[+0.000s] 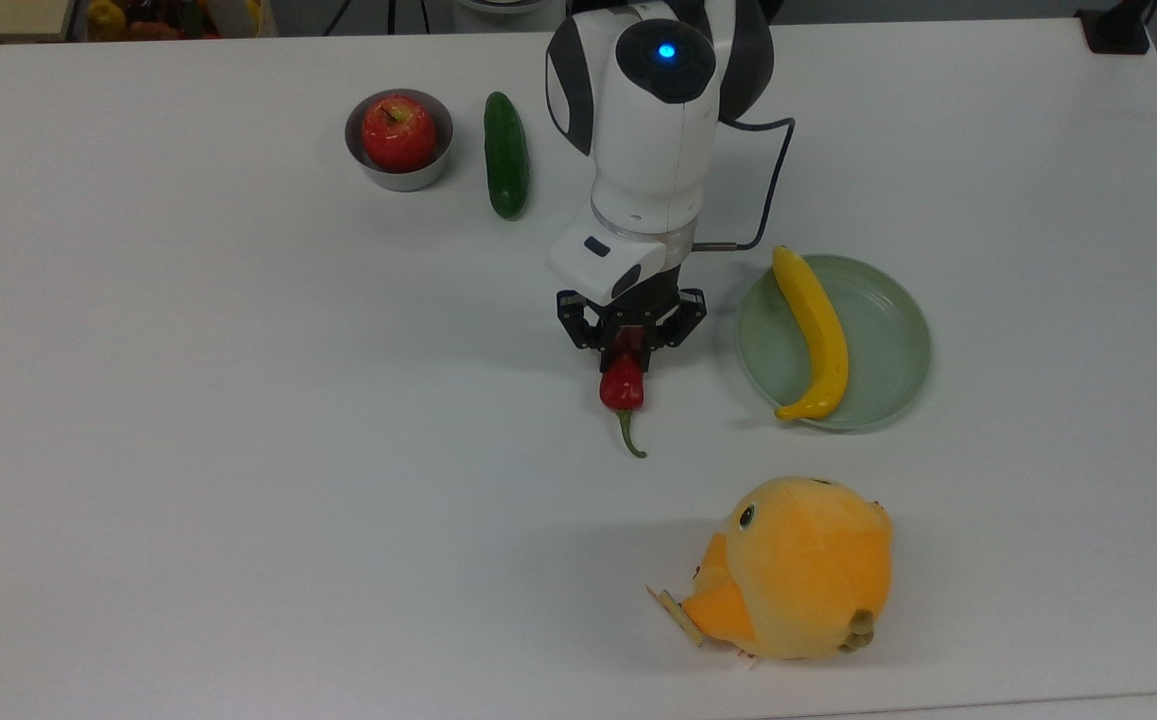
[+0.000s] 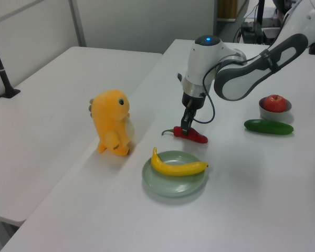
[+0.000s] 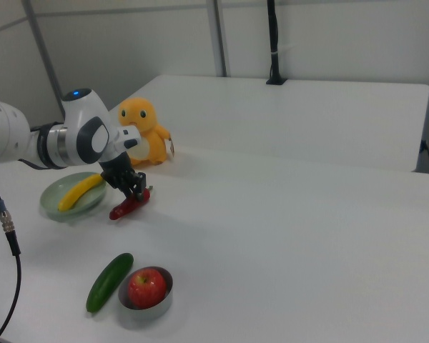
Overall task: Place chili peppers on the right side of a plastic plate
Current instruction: 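Close the gripper on the red chili pepper's body, then carry the chili pepper toward the plate beside the banana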
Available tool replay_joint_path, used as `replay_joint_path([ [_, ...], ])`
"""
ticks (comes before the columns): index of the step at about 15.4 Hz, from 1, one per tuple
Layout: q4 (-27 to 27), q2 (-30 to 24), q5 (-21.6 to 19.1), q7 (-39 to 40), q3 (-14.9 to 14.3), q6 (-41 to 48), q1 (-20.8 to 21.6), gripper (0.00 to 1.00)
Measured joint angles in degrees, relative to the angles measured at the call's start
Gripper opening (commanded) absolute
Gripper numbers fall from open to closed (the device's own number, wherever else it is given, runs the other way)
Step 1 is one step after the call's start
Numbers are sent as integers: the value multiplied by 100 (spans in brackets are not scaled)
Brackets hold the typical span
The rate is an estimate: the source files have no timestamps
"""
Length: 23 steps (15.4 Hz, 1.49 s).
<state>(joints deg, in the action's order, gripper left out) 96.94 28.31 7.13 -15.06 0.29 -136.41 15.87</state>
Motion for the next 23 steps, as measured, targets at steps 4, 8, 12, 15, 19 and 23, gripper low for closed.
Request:
replay_joint_path([
  [4, 89, -395, 0, 0, 204, 492, -3, 1],
  [8, 261, -520, 0, 0, 498, 512, 5, 1],
  [12, 311, -518, 22, 0, 698, 512, 8, 1],
  [15, 340, -487, 137, 0, 714, 464, 7, 4],
  [19, 388, -445, 140, 0, 714, 260, 3, 58],
  [23, 388, -415, 140, -2, 714, 252, -6, 94],
])
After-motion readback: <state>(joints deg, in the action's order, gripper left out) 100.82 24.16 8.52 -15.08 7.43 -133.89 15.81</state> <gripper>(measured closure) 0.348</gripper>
